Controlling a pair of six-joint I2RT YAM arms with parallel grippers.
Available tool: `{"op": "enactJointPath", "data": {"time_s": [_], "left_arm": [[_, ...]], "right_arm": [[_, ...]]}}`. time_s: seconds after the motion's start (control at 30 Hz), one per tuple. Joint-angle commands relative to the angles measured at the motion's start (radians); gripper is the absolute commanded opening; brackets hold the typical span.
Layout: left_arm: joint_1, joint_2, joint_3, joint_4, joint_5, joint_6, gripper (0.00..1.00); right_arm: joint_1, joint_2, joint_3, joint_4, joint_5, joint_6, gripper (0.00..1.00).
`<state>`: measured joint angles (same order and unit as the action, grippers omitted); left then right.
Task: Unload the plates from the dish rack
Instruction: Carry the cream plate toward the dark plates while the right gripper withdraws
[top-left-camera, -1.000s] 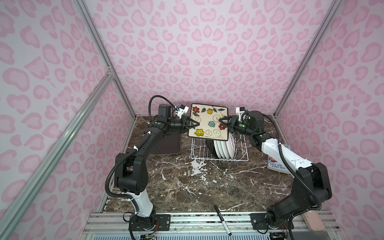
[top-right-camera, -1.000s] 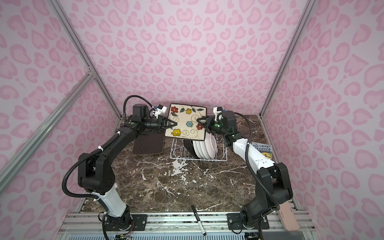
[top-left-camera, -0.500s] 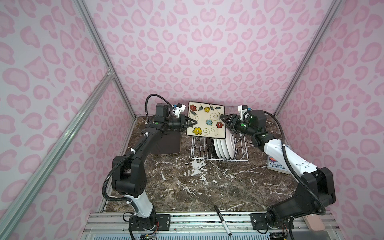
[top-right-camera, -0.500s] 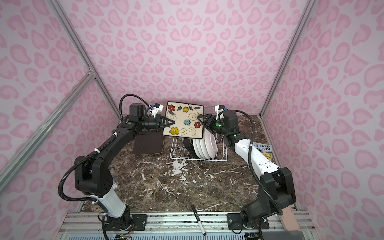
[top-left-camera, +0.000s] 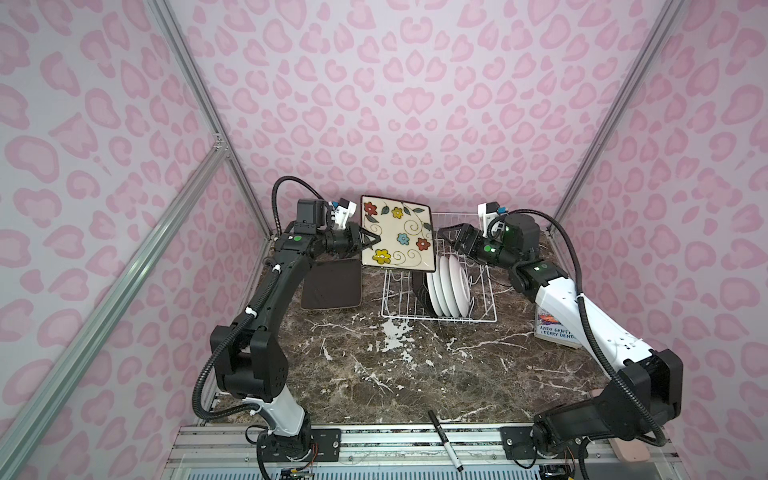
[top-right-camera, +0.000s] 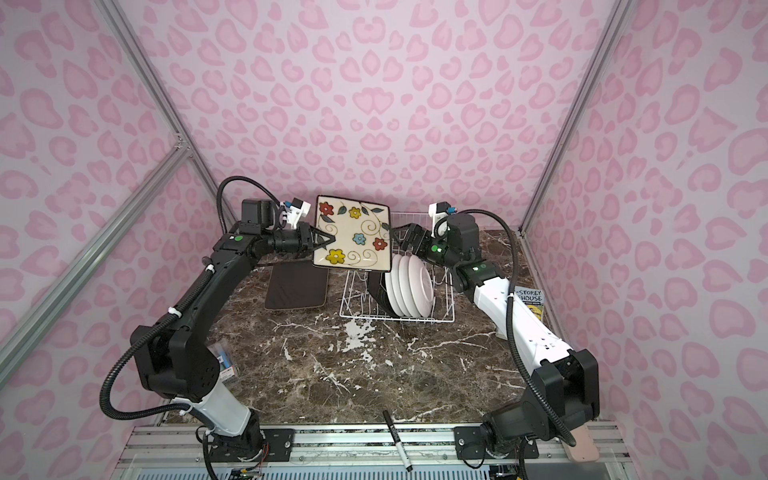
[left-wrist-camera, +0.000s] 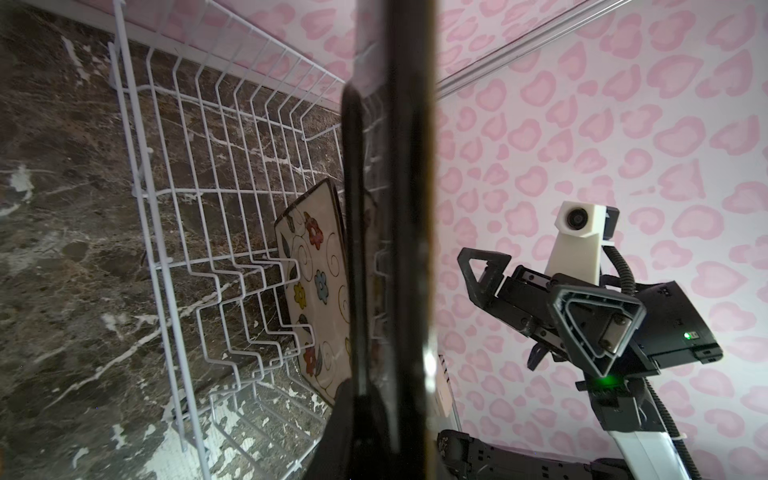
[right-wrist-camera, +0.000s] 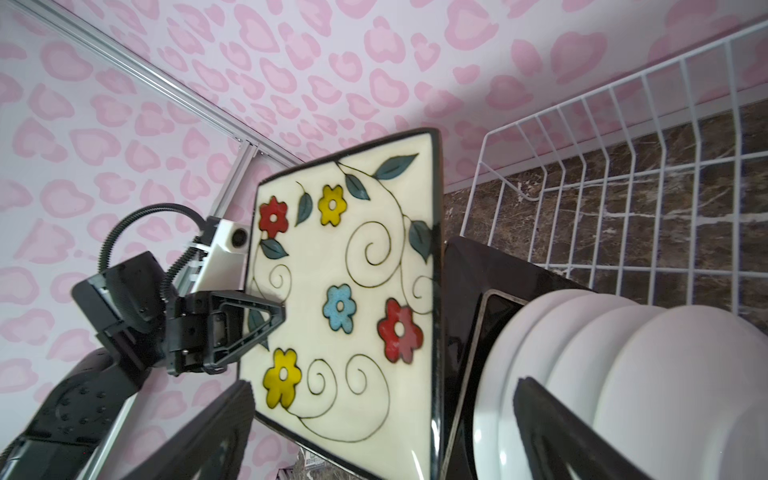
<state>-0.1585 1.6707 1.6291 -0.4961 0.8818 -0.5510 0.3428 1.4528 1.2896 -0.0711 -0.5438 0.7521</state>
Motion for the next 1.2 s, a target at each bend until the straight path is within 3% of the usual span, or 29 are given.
{"op": "enactJointPath", "data": {"time_s": [0.0,0.33,0.63,1.17], "left_arm": [[0.009,-0.035,0.055,-0.044,0.002,0.097,0.04],[0.05,-0.058,0.18,-0.276,-0.125,0.25,0.03],[0.13,-0.077,0.186,-0.348,-0.195,0.314,0.04],[0.275,-0.04,0.237,-0.5,-0.312,0.488,0.04]], "right_arm": [[0.009,-0.007,0.004,-0.035,0.027,-0.078,0.99],[0.087,-0.007,0.048,-0.087,0.093,-0.224,0.99],[0.136,-0.007,0.062,-0.111,0.12,-0.303,0.99],[0.245,0.059,0.153,-0.312,0.231,-0.496,0.99]]}}
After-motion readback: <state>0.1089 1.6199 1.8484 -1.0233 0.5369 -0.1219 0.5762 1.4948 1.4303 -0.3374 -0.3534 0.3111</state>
